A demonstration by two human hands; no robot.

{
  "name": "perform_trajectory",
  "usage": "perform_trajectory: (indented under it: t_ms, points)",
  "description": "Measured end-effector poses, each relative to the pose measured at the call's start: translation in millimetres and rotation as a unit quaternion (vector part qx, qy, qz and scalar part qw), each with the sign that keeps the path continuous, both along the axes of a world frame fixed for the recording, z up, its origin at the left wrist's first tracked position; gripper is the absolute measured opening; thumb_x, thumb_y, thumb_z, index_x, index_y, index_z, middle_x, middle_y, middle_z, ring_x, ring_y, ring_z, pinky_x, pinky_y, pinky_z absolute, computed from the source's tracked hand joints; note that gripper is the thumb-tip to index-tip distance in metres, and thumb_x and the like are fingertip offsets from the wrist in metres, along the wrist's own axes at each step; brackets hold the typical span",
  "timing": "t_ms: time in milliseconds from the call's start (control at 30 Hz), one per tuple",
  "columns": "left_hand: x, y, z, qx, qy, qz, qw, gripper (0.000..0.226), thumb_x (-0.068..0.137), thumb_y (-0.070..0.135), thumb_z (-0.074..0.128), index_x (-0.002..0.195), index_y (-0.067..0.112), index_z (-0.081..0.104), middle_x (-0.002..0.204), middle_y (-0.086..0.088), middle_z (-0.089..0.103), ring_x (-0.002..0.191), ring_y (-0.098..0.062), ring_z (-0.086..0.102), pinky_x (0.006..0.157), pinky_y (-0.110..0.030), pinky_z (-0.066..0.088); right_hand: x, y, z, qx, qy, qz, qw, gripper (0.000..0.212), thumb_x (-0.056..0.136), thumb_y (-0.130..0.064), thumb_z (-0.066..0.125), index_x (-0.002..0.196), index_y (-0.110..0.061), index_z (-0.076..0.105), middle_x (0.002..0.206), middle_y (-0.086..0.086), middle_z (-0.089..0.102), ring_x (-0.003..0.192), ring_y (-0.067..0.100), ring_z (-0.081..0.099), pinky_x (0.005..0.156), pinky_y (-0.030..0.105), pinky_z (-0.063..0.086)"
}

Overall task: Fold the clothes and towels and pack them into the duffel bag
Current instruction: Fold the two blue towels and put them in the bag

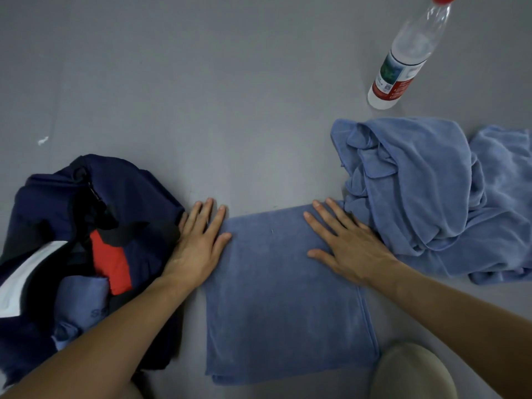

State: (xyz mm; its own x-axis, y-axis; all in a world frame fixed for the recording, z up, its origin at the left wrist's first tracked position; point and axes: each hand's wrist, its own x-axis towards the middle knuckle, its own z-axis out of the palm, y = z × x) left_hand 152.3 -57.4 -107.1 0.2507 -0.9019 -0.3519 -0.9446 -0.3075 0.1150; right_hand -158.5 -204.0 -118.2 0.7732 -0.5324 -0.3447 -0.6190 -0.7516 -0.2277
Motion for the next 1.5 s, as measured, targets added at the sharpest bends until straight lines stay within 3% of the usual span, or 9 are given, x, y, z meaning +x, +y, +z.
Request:
perform_trajectory:
  t_ms: [333, 433, 533, 633, 767, 867, 933, 1267, 1500]
  points:
    - [3, -31, -9, 0.042, 0.001, -0.030, 0.999, 0.069, 0.095, 0.071, -0.001, 0.152, 0.040, -0.023, 0.159, 0.005, -0.034, 0.148, -0.016, -0.030, 0.123, -0.045, -0.013, 13, -28, 2, 0.036, 0.019, -0.022, 0.999, 0.077, 0.086, -0.074, -0.007, 0.152, -0.038, -0.023, 0.161, -0.012, -0.030, 0.147, 0.012, -0.032, 0.119, 0.038, -0.007]
    - [10, -38, -8, 0.016, -0.005, -0.038, 0.999, 0.067, 0.097, 0.067, 0.003, 0.158, 0.038, -0.001, 0.164, 0.003, -0.016, 0.154, -0.022, -0.010, 0.125, -0.046, -0.001, 20, -43, 7, 0.048, -0.026, -0.059, 0.997, 0.071, 0.097, -0.061, 0.005, 0.160, -0.028, 0.005, 0.168, -0.001, -0.003, 0.154, 0.020, -0.008, 0.122, 0.037, 0.003]
    - [24, -32, -4, -0.082, 0.010, -0.032, 0.996, 0.053, 0.102, 0.043, 0.030, 0.149, 0.023, 0.046, 0.158, -0.013, 0.035, 0.142, -0.036, 0.037, 0.113, -0.055, 0.036, 17, -59, 7, 0.008, -0.065, -0.079, 0.995, 0.050, 0.107, -0.029, 0.041, 0.154, -0.013, 0.035, 0.161, 0.014, 0.030, 0.150, 0.037, 0.022, 0.122, 0.040, 0.013]
    - [30, -26, -5, -0.100, -0.017, -0.061, 0.993, 0.049, 0.103, 0.034, 0.032, 0.144, 0.016, 0.054, 0.150, -0.017, 0.046, 0.132, -0.039, 0.048, 0.105, -0.053, 0.046, 6, -61, 5, 0.029, -0.025, -0.064, 0.997, 0.060, 0.107, -0.039, 0.036, 0.159, -0.023, 0.013, 0.168, 0.003, 0.001, 0.155, 0.028, -0.003, 0.124, 0.042, 0.002]
    - [34, -22, -4, -0.009, -0.046, -0.075, 0.996, 0.055, 0.107, 0.042, 0.021, 0.159, 0.024, 0.022, 0.165, -0.008, 0.019, 0.150, -0.032, 0.023, 0.118, -0.048, 0.030, 2, -55, 7, 0.058, 0.031, -0.054, 0.996, 0.068, 0.105, -0.052, 0.024, 0.154, -0.033, -0.019, 0.157, -0.012, -0.032, 0.148, 0.014, -0.029, 0.116, 0.034, -0.019]
    - [37, -25, 2, -0.087, -0.028, -0.049, 0.995, 0.046, 0.102, 0.027, 0.051, 0.146, 0.016, 0.049, 0.144, -0.014, 0.049, 0.125, -0.039, 0.049, 0.101, -0.050, 0.048, 3, -57, 9, 0.030, -0.055, -0.067, 0.996, 0.056, 0.108, -0.031, 0.038, 0.159, -0.016, 0.020, 0.167, 0.008, 0.012, 0.152, 0.032, 0.017, 0.123, 0.040, 0.015]
    - [34, -29, 5, -0.136, 0.000, -0.003, 0.991, 0.036, 0.097, 0.016, 0.060, 0.133, 0.014, 0.059, 0.123, -0.013, 0.059, 0.108, -0.036, 0.052, 0.092, -0.048, 0.050, 6, -59, 8, -0.013, -0.121, -0.101, 0.987, 0.042, 0.102, -0.014, 0.051, 0.144, -0.008, 0.050, 0.142, 0.017, 0.049, 0.122, 0.041, 0.053, 0.106, 0.044, 0.041]
    - [38, -38, 40, -0.199, 0.092, 0.149, 0.964, 0.006, 0.094, 0.012, 0.064, 0.099, 0.010, 0.067, 0.095, 0.003, 0.053, 0.092, -0.023, 0.056, 0.082, -0.031, 0.043, 27, -74, 38, -0.022, -0.173, -0.195, 0.965, 0.019, 0.095, -0.008, 0.054, 0.103, -0.008, 0.071, 0.096, 0.010, 0.062, 0.091, 0.031, 0.062, 0.075, 0.034, 0.045]
    - [-2, 62, 75, -0.200, 0.111, 0.085, 0.970, 0.007, 0.098, 0.015, 0.056, 0.103, 0.018, 0.060, 0.100, 0.004, 0.061, 0.090, -0.017, 0.056, 0.081, -0.034, 0.046, -37, 14, 73, -0.023, -0.260, -0.066, 0.963, 0.018, 0.090, -0.012, 0.057, 0.101, -0.009, 0.071, 0.104, 0.004, 0.068, 0.101, 0.026, 0.058, 0.091, 0.034, 0.045]
